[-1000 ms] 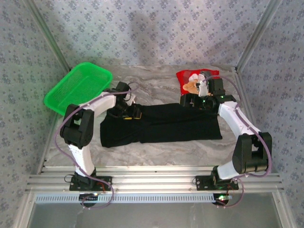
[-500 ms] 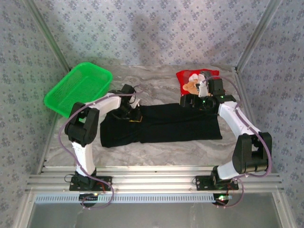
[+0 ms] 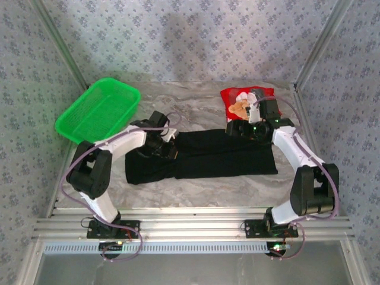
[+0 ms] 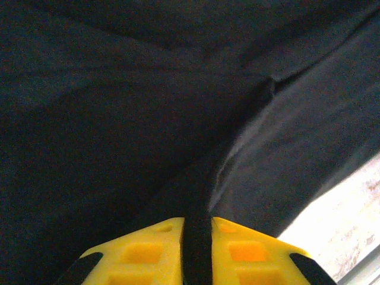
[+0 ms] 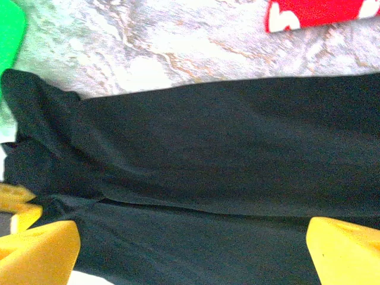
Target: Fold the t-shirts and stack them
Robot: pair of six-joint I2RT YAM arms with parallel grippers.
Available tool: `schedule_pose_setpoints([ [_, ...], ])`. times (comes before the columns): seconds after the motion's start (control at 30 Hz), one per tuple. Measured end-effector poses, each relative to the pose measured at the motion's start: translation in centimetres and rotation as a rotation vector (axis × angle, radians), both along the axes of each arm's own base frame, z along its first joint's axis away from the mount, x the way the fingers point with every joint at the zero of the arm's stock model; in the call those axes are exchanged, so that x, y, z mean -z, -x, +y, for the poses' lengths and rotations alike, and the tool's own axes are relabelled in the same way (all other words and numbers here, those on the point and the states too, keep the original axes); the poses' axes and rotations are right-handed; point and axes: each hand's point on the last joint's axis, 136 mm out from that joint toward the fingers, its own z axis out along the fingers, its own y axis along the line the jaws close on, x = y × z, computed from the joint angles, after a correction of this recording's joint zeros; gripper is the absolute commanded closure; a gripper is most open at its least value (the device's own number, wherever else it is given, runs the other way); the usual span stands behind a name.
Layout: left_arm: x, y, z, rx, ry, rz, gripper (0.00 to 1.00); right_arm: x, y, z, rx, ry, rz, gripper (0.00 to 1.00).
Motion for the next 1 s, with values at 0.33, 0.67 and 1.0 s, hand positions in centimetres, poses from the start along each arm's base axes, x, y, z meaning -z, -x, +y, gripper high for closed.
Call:
schedule_pose_setpoints([
  [0.33,-0.2,6.1,-2.1,0.204,0.017,-0.012,0.57,6.2,-1.8,-8.7,0.337,0.107,0.273,0.0],
  [0.67,-4.7,5.6,-0.3,0.131,0.09,-0.116,0.79,6.2,-10.4,-9.3,0.374,0.109,0.198,0.0],
  [1.0,-3.0,4.7,4.6,-0.108,0.08,-0.105,0.77,10.7,-9.2,-9.5,0.376,0.167,0.3,0.0],
])
